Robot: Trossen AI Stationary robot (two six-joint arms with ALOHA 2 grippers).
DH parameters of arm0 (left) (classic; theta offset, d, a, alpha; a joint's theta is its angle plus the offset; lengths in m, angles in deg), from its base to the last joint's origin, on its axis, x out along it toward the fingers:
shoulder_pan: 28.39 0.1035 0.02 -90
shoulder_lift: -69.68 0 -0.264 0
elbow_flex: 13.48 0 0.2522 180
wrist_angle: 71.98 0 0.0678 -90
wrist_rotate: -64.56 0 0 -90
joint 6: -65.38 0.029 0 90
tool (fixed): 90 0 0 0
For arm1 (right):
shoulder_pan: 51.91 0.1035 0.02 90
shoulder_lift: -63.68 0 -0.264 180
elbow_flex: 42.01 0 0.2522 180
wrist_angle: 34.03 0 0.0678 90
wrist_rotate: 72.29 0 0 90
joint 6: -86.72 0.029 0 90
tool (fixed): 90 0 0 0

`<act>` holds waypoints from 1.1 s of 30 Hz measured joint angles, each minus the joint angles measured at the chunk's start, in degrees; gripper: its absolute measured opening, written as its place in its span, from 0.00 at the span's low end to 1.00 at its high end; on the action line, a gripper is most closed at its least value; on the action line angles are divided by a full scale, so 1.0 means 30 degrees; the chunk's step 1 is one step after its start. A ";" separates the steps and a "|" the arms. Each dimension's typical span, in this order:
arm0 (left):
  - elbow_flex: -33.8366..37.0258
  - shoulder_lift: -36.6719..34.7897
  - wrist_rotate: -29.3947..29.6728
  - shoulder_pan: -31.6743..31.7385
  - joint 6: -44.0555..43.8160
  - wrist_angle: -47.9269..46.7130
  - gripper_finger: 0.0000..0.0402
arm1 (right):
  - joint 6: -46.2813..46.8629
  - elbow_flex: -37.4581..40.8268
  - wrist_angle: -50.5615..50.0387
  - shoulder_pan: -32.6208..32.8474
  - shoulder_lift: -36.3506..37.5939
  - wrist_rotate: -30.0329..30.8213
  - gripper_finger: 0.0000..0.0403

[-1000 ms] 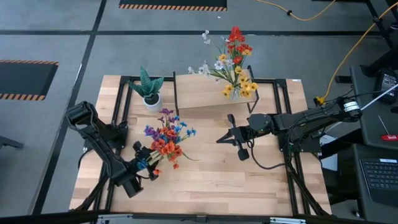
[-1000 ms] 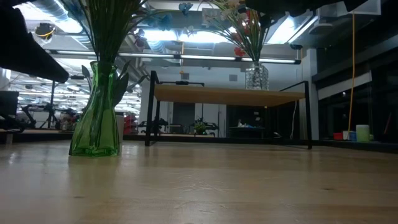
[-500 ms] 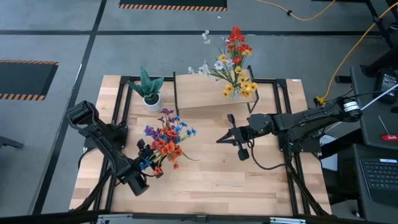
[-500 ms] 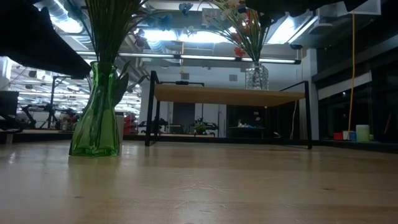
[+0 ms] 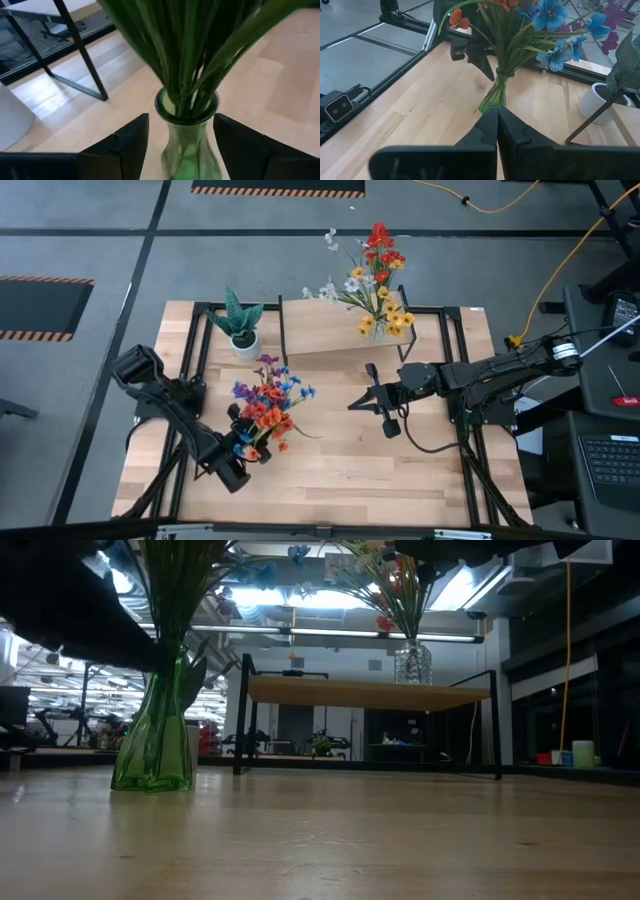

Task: Pick and place flowers into a vace then onto a shelf
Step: Put the green transparent vase on the shelf

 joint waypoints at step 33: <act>-0.0015 0.5135 0.6328 0.0650 -0.1744 0.2795 0.29 | -0.0426 -0.0007 -0.0007 0.0000 0.0000 0.0000 0.00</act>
